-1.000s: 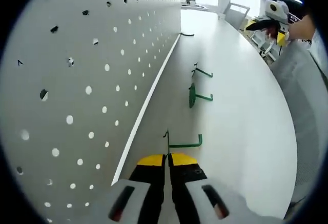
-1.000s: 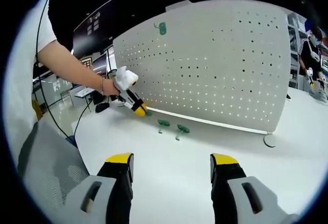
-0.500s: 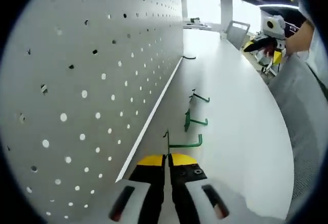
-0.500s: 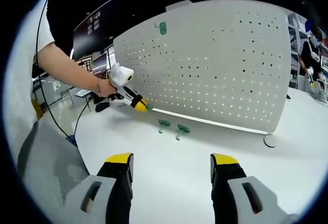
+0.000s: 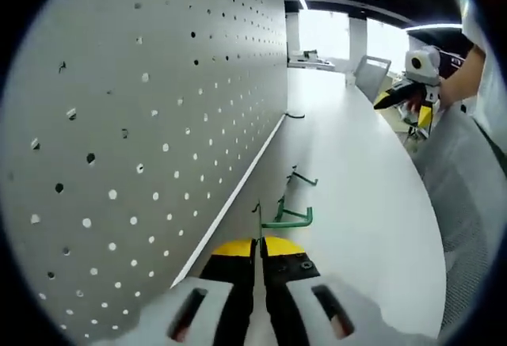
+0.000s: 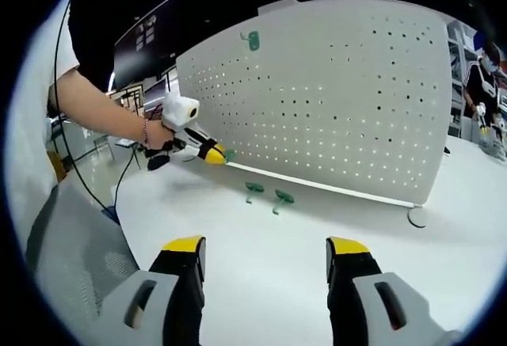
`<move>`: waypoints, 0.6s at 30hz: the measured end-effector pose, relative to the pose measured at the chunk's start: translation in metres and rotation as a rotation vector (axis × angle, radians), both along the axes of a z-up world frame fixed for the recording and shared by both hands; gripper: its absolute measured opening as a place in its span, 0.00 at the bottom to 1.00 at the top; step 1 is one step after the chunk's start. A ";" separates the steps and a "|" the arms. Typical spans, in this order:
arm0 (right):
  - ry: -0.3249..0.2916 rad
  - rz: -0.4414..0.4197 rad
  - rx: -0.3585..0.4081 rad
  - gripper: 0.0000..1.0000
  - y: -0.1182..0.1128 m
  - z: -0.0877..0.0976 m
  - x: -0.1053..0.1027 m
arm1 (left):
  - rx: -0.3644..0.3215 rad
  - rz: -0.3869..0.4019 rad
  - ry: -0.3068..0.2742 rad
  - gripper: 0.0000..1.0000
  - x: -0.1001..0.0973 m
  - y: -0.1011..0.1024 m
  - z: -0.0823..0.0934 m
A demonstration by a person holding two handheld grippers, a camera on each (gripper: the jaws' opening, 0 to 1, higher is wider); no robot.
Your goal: Insert the hook assembly into the mounting plate slot until the hook locks in place.
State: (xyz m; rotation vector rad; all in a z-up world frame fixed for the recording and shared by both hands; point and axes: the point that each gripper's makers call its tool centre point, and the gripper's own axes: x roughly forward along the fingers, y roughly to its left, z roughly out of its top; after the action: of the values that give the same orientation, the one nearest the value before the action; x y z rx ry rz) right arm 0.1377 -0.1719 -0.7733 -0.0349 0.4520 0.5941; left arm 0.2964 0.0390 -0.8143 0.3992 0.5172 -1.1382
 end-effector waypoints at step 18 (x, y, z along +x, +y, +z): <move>0.010 0.010 0.001 0.59 0.002 -0.003 -0.002 | -0.115 0.062 -0.030 0.03 -0.019 -0.002 0.029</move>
State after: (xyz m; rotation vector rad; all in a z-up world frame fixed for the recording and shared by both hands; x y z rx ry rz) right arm 0.1359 -0.1701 -0.7758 -0.0335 0.4612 0.6047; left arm 0.2773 0.0367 -0.7849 0.2978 0.4327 -1.0955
